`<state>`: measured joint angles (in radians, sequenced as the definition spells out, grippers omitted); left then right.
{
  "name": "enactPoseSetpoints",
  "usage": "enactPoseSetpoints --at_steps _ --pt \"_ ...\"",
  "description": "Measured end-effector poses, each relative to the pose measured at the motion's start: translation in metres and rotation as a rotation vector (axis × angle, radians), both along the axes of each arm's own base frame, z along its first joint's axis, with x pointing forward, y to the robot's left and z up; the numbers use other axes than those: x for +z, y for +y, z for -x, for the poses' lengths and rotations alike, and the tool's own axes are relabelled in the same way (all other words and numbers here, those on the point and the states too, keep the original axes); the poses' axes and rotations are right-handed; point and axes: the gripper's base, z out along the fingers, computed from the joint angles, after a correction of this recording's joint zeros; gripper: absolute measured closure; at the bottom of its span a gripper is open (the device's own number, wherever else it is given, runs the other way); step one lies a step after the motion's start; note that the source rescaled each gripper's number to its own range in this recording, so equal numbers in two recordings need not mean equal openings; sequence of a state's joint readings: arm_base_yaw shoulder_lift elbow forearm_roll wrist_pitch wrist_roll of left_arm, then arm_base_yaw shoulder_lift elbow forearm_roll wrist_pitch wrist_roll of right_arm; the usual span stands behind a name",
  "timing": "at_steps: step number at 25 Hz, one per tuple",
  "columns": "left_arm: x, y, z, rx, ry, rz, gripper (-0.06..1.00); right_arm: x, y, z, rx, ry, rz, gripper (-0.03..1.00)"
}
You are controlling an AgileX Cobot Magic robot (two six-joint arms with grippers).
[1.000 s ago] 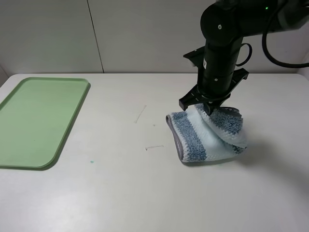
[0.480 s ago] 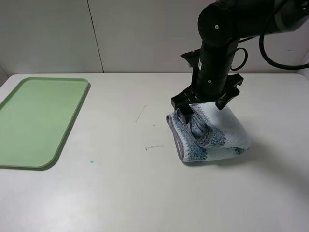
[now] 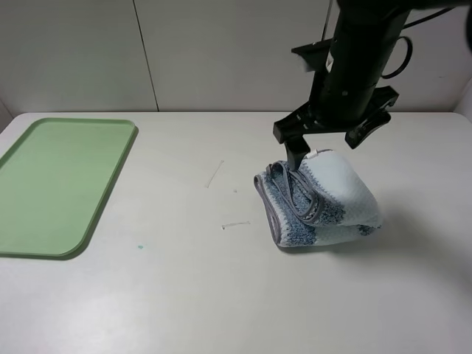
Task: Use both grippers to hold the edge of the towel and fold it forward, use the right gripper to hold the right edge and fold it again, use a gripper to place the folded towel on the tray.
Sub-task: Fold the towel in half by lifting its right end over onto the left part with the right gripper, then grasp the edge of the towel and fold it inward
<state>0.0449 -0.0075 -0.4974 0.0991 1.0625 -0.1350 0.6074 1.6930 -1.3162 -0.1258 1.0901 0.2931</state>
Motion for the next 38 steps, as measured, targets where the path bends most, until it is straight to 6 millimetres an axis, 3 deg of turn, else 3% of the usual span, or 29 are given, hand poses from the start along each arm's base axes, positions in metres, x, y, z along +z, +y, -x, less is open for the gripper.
enactPoseSetpoints --at_steps 4,7,17,23,29,38 --pt "0.0 0.0 0.0 0.0 0.0 0.0 -0.05 0.028 -0.012 0.022 0.043 0.023 -0.006 -0.03" --pt "0.0 0.0 0.0 0.0 0.0 0.0 -0.05 0.038 -0.022 0.042 0.085 0.033 -0.037 -0.03" --pt "0.0 0.0 0.0 0.0 0.0 0.0 -0.05 0.036 -0.079 0.132 0.121 0.028 -0.088 -0.03" --pt "0.0 0.0 0.0 0.0 0.0 0.0 -0.05 0.044 -0.111 0.178 0.139 -0.1 -0.162 -0.03" --pt "0.0 0.0 0.0 0.0 0.0 0.0 -0.05 0.048 -0.138 0.216 0.199 -0.335 -0.274 -0.03" --pt "0.0 0.0 0.0 0.0 0.0 0.0 -0.05 0.025 -0.168 0.243 0.004 -0.616 -0.331 -0.03"
